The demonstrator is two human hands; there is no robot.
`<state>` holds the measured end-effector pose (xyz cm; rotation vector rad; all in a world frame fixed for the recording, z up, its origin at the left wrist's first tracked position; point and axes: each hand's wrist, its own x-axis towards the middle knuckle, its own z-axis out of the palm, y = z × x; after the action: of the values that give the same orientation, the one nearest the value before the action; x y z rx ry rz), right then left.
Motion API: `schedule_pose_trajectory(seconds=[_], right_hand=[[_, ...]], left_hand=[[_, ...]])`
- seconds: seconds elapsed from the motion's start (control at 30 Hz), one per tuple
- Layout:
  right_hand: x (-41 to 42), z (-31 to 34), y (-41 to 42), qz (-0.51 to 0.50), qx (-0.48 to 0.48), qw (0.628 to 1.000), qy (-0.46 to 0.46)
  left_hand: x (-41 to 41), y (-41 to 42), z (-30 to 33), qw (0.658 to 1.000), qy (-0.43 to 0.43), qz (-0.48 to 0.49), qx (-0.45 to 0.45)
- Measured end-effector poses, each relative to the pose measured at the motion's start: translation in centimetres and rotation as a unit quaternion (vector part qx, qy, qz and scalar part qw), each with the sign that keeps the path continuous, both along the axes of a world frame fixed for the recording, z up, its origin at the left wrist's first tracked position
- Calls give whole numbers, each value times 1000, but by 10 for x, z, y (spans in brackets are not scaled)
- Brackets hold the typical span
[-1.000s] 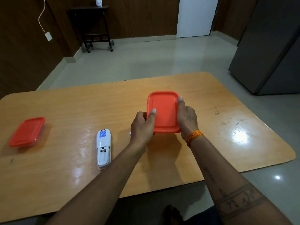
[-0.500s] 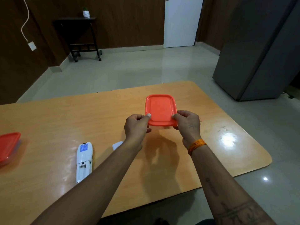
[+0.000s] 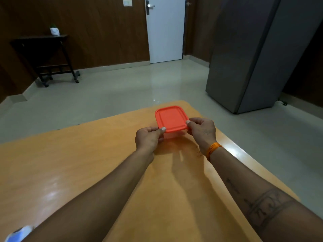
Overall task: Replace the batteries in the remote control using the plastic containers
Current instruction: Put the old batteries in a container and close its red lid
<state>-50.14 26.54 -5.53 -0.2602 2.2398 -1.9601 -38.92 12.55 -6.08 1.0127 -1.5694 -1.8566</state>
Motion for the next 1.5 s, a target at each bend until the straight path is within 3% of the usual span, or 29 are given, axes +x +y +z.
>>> schedule_pose_trajectory(seconds=[0.37, 0.7, 1.1, 1.5], right_hand=[[-117, -9, -37, -23, 2, 1000, -10], [-112, -4, -42, 6, -8, 1000, -3], [-35, 19, -5, -52, 21, 998, 14], [168, 58, 25, 67, -134, 985, -84]], left_hand=[[-129, -29, -18, 998, -10, -14, -53], [-141, -31, -18, 996, -17, 0, -92], [-35, -9, 21, 989, -27, -24, -141], [137, 55, 83, 992, 51, -32, -107]])
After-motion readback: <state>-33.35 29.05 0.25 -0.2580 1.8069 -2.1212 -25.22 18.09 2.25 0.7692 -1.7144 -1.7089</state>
